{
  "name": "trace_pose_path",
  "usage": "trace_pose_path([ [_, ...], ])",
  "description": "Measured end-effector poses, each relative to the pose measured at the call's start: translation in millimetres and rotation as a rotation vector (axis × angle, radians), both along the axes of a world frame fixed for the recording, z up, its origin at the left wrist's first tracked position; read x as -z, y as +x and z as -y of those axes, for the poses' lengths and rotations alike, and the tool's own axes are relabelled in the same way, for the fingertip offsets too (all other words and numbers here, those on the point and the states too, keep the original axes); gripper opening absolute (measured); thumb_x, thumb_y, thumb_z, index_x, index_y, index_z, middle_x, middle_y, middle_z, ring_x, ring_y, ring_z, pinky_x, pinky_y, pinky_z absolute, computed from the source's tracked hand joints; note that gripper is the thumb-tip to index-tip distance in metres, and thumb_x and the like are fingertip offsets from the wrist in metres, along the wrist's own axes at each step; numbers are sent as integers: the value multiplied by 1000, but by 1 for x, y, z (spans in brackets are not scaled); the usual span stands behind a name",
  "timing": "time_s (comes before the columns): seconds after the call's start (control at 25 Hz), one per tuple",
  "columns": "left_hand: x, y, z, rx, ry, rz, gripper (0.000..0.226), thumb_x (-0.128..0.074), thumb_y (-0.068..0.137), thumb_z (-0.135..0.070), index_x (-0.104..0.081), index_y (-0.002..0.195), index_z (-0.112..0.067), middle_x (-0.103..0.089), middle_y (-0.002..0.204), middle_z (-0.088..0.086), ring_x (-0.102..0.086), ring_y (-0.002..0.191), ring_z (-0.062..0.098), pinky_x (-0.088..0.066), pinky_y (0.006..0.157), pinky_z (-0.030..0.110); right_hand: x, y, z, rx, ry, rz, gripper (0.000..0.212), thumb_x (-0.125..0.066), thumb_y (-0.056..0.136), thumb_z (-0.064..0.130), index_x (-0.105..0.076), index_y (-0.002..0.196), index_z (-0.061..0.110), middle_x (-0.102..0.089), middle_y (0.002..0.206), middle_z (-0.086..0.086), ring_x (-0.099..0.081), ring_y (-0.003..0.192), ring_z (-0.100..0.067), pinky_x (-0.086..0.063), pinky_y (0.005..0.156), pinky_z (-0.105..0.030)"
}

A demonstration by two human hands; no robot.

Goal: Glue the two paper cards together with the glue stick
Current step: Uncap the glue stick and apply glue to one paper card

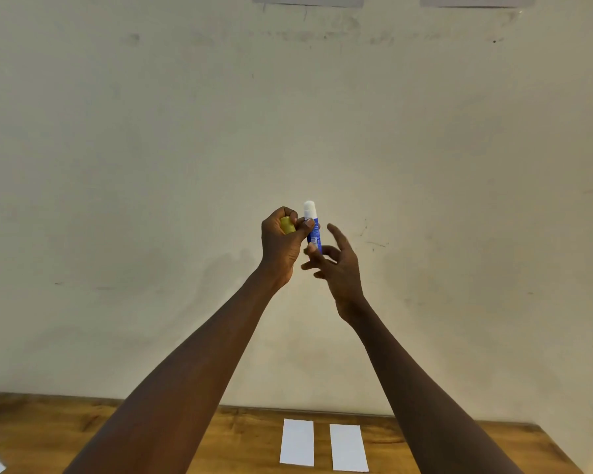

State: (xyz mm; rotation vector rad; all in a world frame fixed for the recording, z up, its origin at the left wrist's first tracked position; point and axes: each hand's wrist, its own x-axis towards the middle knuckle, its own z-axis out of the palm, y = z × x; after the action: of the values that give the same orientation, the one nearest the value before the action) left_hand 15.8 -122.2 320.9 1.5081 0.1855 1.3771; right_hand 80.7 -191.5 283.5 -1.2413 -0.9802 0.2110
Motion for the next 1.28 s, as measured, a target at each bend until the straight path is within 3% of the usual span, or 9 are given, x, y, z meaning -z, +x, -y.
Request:
trace_pose_path([
  [0.16,0,1,-1,-6,21,-25,31,-61,81,-1,-39,64,-17,-56,72,2,-57,81,24,-50,56,7,-2,-2,-4,69,17,59,56,-60,82,7,-34,132,9,-67,98,-19,-65,50,-4,-50,55,-8],
  [0.36,5,-2,-8,27,-10,-31,29,-59,82,-1,-41,65,-16,-57,77,5,-59,84,29,-51,53,10,-4,1,1,-184,-97,42,65,-43,93,15,-2,143,23,-61,106,-14,-67,64,-9,-51,63,-14],
  [0.48,6,1,-9,27,7,-8,30,-59,81,1,-40,65,-16,-54,72,3,-58,83,27,-51,57,8,-2,-1,-2,97,-75,159,79,-64,81,20,-13,142,18,-62,110,-21,-62,78,-18,-50,68,-13],
  [0.56,5,2,-10,-6,23,-27,31,-60,81,0,-40,65,-17,-53,71,0,-57,82,25,-50,58,8,-4,0,-4,233,-49,211,82,-72,73,17,-24,139,10,-66,102,-24,-63,83,-26,-52,83,-30],
  [0.64,5,4,-12,-24,47,-42,32,-61,80,-1,-40,64,-19,-52,70,0,-56,82,25,-50,59,8,-6,2,-4,207,-67,211,81,-71,74,12,-23,140,9,-68,102,-24,-65,83,-29,-51,88,-37],
  [0.8,8,4,-14,-24,64,-59,31,-61,81,-2,-40,64,-19,-53,71,2,-58,83,27,-51,58,9,-7,6,4,-84,-107,74,73,-59,84,11,-16,142,18,-64,102,-16,-65,69,-16,-51,61,-15],
  [0.88,8,5,-15,-35,66,-51,30,-61,81,-3,-40,64,-19,-55,77,7,-59,82,28,-51,58,10,-6,9,8,-172,-113,15,66,-53,87,17,-16,142,21,-64,101,-12,-67,76,-16,-52,71,-21],
  [1.16,4,9,-12,-79,68,-38,31,-62,80,-5,-41,64,-21,-55,74,5,-58,81,24,-50,60,9,-11,0,2,165,-139,208,71,-71,73,14,-35,134,6,-68,103,-24,-67,86,-32,-48,93,-37],
  [1.28,4,5,-14,-64,77,-42,31,-61,81,-4,-40,63,-20,-53,70,0,-57,81,25,-50,60,8,-16,2,6,-11,-221,216,63,-56,84,4,-24,139,7,-64,111,-25,-65,86,-30,-49,84,-18],
])
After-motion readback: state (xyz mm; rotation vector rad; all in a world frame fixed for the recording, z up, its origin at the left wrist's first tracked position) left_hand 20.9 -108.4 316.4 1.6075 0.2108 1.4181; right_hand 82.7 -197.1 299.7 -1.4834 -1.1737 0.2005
